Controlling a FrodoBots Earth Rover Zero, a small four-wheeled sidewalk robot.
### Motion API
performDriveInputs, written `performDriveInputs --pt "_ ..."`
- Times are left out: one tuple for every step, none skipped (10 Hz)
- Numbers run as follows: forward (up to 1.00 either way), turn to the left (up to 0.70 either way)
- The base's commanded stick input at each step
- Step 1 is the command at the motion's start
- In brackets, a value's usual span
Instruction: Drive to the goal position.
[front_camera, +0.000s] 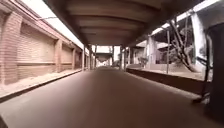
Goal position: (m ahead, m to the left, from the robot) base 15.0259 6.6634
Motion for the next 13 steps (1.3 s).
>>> performDriveInputs --pt "0.70 0.00" --pt "0.70 0.00" --pt "0.70 0.00" --pt "0.70 0.00" --pt "0.70 0.00" --pt "0.70 0.00" --pt "0.70 0.00" --pt "0.70 0.00" --pt "0.70 0.00" --pt "0.70 0.00" --pt "0.70 0.00" --pt "0.70 0.00" --pt "0.70 0.00"
